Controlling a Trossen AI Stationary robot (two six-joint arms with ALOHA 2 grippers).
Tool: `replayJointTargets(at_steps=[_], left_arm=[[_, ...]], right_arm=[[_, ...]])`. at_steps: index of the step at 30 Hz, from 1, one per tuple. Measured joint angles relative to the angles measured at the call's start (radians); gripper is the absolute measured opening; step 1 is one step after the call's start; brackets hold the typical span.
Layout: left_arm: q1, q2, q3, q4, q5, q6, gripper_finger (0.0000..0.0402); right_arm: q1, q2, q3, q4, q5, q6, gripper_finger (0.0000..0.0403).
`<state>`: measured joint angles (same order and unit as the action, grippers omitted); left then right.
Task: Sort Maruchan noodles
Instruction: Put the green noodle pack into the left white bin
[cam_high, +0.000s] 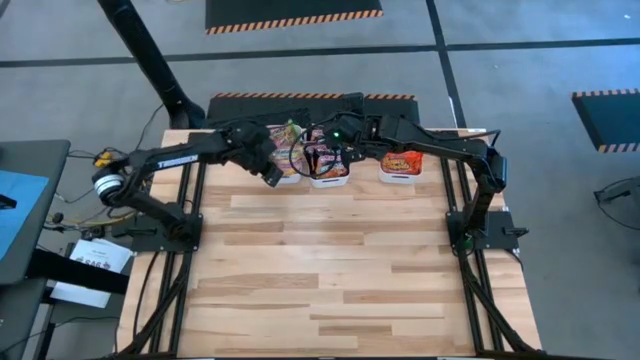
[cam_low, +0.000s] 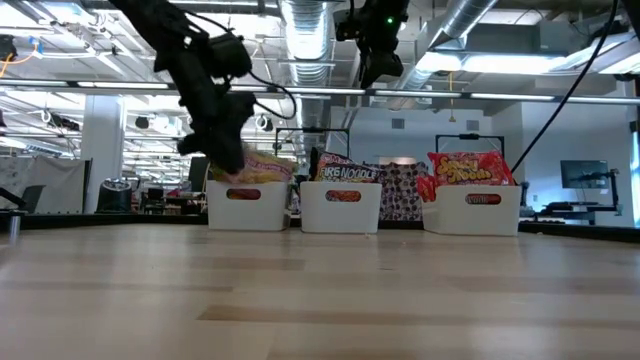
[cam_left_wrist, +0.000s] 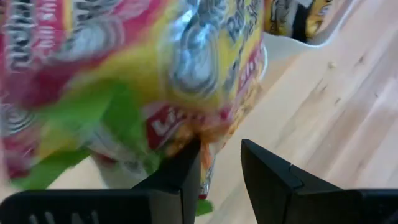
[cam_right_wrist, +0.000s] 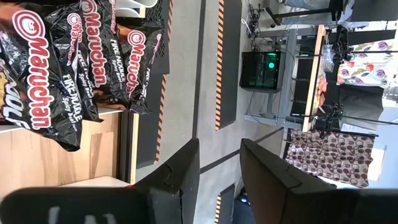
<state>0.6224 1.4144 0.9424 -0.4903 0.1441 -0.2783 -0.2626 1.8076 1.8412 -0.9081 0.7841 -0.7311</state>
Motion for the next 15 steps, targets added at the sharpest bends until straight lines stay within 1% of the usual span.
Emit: replayJointTargets(at_steps=[3,6,15], left_arm=[[0.000,0.049,0.001,0.021,0.004,0.001,0.0107],[0.000,0.076,0.003,0.037,-0.020,0.007,0.0107],[0.015,0.072,0.001,0.027,-0.098,0.050,0.0107]], right_arm=[[0.001,0.000,0.000,0.000,0.000,-0.002,0.0139],[0.001,0.000,0.000,0.000,0.000,-0.002,0.0139],[0.000,0.000,0.000,0.000,0.000,-0.002,0.0139]])
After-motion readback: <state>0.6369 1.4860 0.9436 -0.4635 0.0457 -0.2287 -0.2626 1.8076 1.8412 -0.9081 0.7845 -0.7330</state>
